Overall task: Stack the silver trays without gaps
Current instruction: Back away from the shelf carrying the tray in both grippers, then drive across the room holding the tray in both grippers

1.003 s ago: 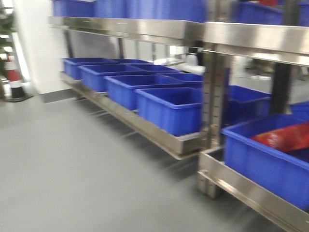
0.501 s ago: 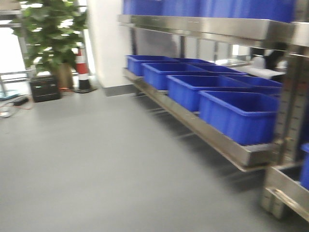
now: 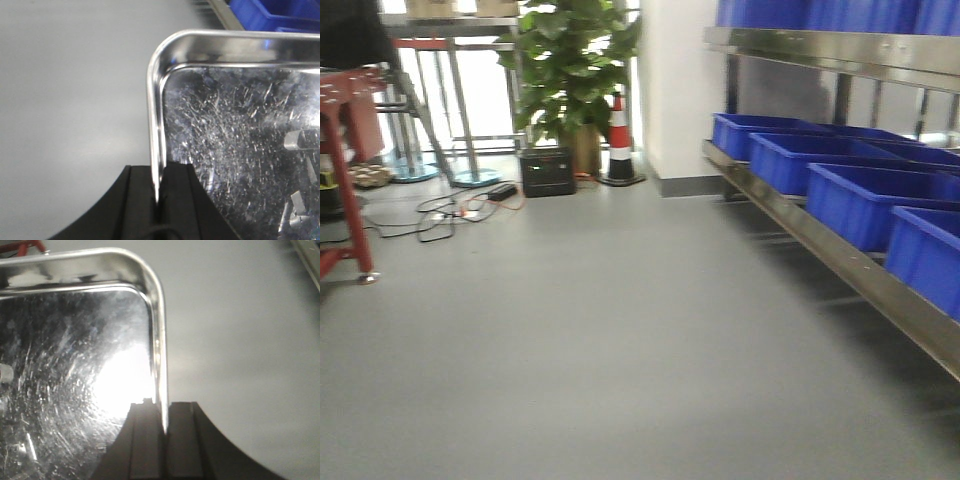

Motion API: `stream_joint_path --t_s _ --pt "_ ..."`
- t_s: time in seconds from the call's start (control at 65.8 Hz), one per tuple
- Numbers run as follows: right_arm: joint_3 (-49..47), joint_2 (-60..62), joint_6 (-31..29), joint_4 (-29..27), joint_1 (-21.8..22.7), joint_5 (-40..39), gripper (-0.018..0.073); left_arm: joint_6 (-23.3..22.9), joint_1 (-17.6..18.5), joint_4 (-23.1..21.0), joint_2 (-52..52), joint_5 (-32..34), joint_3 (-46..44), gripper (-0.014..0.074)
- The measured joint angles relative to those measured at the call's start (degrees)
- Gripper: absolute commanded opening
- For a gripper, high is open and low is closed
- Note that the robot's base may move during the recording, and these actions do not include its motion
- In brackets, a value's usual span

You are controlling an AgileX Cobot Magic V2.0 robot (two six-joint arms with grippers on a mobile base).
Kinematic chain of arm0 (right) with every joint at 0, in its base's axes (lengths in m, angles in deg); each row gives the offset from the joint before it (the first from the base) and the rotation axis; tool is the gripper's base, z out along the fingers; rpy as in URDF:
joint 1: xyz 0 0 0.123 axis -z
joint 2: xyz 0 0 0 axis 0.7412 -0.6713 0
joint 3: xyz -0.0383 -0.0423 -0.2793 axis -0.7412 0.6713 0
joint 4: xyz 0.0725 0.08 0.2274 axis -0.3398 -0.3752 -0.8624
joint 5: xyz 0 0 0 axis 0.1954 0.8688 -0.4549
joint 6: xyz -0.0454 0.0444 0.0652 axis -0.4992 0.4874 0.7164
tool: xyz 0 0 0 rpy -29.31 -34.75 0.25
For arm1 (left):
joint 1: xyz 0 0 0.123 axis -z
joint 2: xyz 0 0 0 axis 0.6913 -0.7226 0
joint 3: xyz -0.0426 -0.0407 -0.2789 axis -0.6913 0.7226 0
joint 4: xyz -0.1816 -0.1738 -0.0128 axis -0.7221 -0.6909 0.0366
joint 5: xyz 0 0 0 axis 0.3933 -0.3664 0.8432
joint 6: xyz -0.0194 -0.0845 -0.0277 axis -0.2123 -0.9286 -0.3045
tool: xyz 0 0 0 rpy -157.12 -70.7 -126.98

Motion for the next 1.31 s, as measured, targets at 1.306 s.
stream_joint_path --t_s 1.306 --pt "0.0 0.0 0.0 0.0 0.0 -0.1 -0.0077 0.0 0.0 0.1 0.0 -0.1 0.0 -0.0018"
